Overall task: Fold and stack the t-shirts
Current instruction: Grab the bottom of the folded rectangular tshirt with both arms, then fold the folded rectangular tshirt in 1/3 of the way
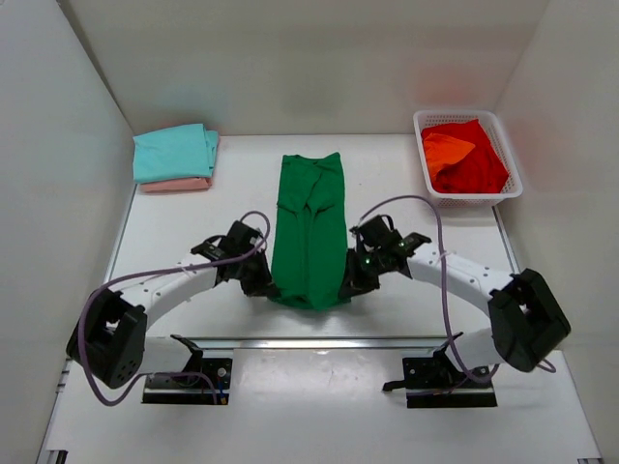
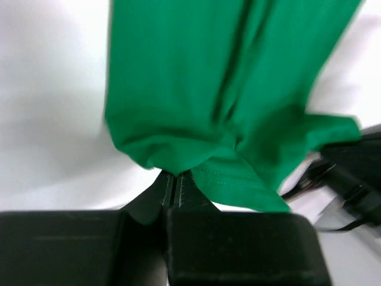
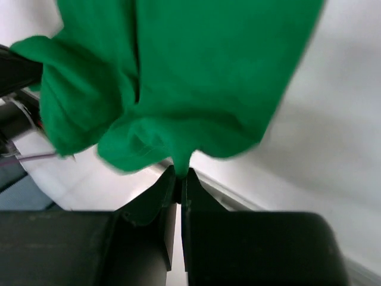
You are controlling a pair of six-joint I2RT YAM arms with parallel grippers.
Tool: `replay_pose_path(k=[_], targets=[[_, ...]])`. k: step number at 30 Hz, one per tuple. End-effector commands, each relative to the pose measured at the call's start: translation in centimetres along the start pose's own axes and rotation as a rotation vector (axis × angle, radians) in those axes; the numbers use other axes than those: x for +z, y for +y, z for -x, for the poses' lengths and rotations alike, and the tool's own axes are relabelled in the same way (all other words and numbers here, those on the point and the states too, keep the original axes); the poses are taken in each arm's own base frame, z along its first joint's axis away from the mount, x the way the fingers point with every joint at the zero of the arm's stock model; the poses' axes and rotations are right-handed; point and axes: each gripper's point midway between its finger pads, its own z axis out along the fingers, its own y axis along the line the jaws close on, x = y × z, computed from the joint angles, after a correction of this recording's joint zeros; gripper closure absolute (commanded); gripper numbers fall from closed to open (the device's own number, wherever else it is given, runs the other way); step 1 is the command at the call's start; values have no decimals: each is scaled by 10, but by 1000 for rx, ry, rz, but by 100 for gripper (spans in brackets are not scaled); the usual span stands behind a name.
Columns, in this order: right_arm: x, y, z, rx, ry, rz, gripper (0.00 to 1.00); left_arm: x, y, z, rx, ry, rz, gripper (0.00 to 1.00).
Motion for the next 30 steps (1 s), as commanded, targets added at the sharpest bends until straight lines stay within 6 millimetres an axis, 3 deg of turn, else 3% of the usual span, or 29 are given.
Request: replay_pose_path(k=[1, 5, 8, 11, 15, 19, 26, 28, 30], targets=[[-8, -5, 34, -50, -25, -17, 100, -9, -1, 43, -30, -94, -24, 100], [-12, -12, 70, -25, -60, -21, 100, -14, -7, 95, -91, -192, -61, 100], [-15, -16, 95, -14, -82, -18, 100, -3, -7, 114, -89, -179, -44, 100], [-16, -20, 113, -4, -87, -21, 100, 1, -21, 138, -93, -188, -81, 100], [-14, -19, 141, -1, -111, -12, 100, 12, -28, 152, -94, -179, -89, 100], [-9, -22, 155, -6, -108, -14, 100, 13, -33, 170, -102, -191, -98, 100], [7, -28, 172, -18, -81, -15, 100, 20, -23, 196, -145, -211, -80, 100], [8, -34, 185, -12, -93, -11, 100, 22, -19, 204, -162, -220, -71, 100], [10, -31, 193, -8, -91, 17, 99, 26, -20, 212, -188, -224, -86, 94]])
